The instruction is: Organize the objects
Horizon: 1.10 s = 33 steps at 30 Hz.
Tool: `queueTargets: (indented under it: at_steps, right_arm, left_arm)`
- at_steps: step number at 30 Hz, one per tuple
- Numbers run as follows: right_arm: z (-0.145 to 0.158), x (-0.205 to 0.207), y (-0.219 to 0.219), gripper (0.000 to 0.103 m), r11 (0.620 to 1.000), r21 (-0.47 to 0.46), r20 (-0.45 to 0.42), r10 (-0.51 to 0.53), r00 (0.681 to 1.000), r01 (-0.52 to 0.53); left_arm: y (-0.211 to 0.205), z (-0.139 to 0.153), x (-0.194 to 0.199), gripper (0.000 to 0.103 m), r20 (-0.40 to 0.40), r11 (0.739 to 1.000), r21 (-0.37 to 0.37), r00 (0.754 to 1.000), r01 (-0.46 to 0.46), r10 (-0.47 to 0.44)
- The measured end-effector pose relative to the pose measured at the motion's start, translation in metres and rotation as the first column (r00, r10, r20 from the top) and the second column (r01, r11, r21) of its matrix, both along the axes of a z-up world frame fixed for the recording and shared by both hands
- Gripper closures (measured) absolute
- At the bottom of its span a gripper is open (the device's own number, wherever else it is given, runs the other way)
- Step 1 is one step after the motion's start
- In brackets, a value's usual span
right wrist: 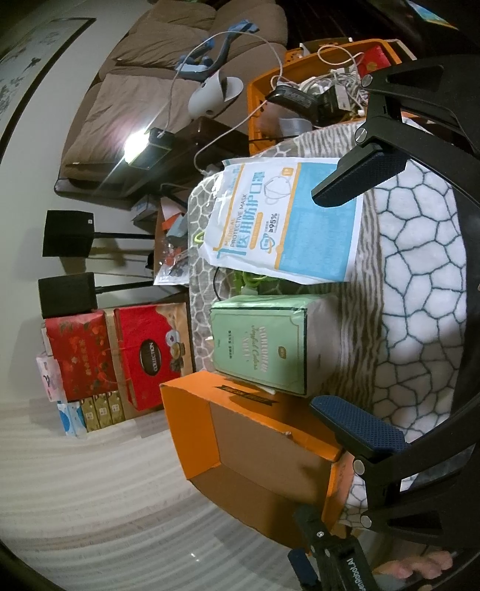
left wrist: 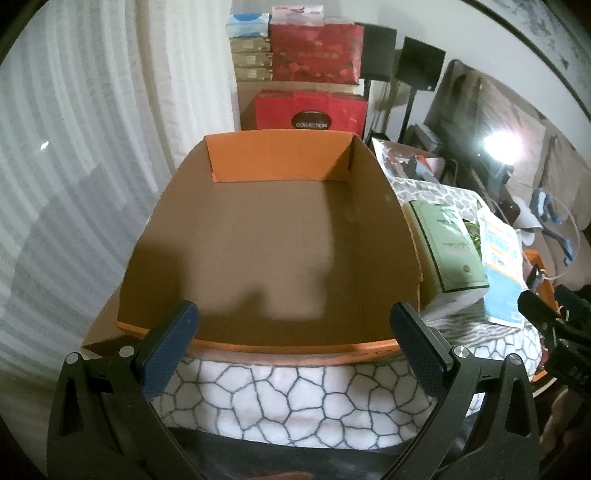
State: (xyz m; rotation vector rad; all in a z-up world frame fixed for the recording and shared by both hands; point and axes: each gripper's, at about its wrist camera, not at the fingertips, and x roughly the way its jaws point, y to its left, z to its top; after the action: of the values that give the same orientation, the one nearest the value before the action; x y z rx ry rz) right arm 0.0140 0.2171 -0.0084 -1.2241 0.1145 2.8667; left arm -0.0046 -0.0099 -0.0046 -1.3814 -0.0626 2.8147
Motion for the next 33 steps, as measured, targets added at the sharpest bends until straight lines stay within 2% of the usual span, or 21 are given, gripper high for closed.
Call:
queueTargets:
  at_steps: [7,20,26,30,31,33]
  right_arm:
    - [0.002,-0.006,-0.002,0.000,1.000,0.017,-0.006,0.005,1.000,-0.005]
    - [-0.001,-0.020,-0.005,0.000,1.000,0.012,0.012,0.020,1.000,-0.021]
    - [-0.003,-0.032,-0.008,0.000,0.999,0.015,0.027,0.033,0.999,-0.033]
    - [-0.006,-0.043,-0.008,0.000,0.999,0.003,0.039,0.045,0.998,-0.046]
    - [-0.007,-0.046,-0.008,0.000,0.999,0.000,0.044,0.047,0.998,-0.048]
    - [-0.010,-0.052,-0.008,0.000,0.999,0.000,0.053,0.050,0.997,-0.050]
  left_arm:
    - [-0.036,0.005,-0.010,0.000,-0.001,0.999,0.045,1.000,-0.029,0.029]
    - [-0.099,0.003,-0.035,0.001,-0.008,0.990,-0.022,0.991,-0.136,0.136]
    - [-0.126,-0.011,-0.055,0.010,0.038,0.985,-0.028,0.985,-0.169,0.170]
    - [-0.138,-0.022,-0.067,0.026,0.079,0.988,-0.002,0.985,-0.155,0.155]
    - [-0.139,-0.025,-0.069,0.027,0.085,0.989,-0.006,0.985,-0.147,0.147]
    - [-0.141,-0.031,-0.074,0.040,0.098,0.990,-0.033,0.985,-0.138,0.141]
